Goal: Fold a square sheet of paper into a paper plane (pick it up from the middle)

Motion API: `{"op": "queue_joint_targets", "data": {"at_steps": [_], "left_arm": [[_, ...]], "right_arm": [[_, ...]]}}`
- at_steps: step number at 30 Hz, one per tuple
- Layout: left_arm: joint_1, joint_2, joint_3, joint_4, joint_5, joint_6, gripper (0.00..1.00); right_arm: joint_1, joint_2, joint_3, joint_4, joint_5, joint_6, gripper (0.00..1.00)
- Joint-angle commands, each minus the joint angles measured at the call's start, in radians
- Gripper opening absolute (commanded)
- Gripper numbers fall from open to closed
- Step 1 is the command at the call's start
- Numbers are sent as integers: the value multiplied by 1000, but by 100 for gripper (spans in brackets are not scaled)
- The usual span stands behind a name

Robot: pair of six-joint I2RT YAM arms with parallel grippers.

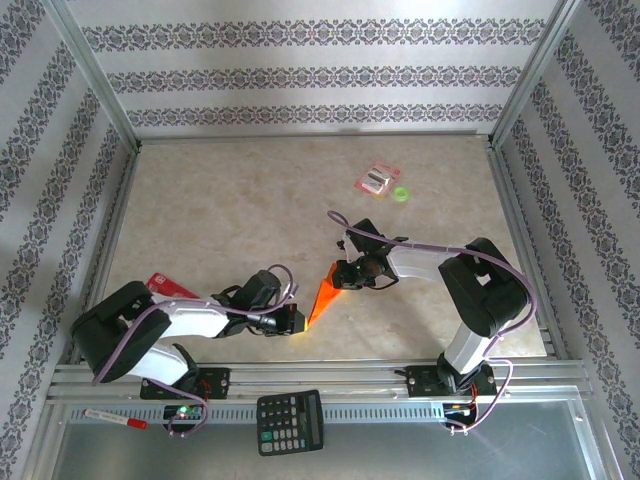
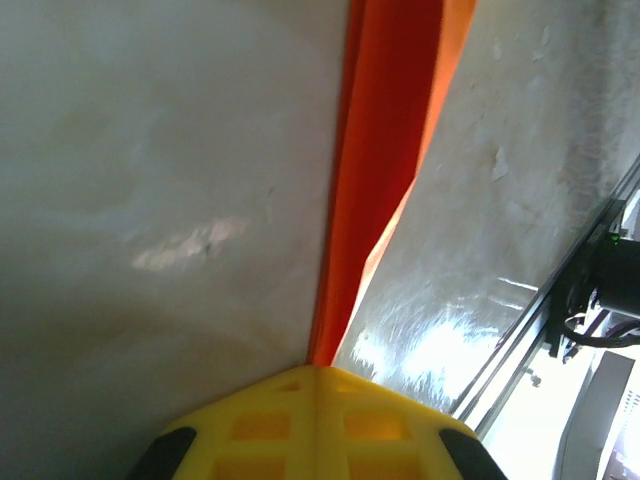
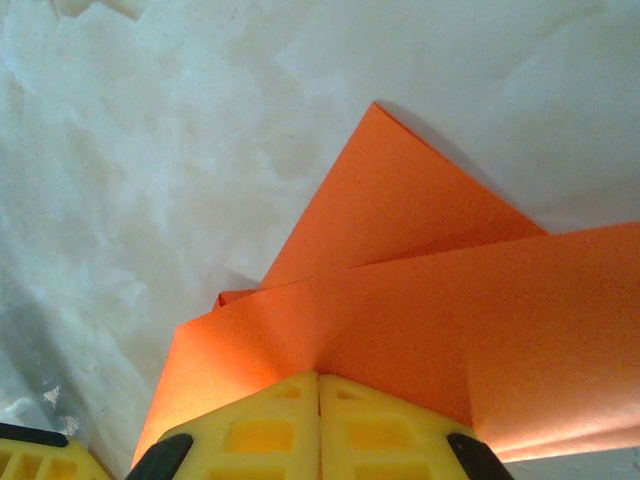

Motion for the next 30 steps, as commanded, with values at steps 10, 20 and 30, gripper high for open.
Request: {"op": "queue_joint_targets", "data": {"at_steps": [10, 20, 30], "left_arm": [[7, 26, 188, -109, 48, 84, 4], [27, 181, 238, -79, 57, 104, 2], [62, 225, 194, -25, 83, 83, 0]], "right_arm": [[-7, 83, -40, -93, 142, -3, 6], [-6, 88, -33, -91, 137, -2, 6], [-6, 92, -33, -90, 136, -6, 6]]}}
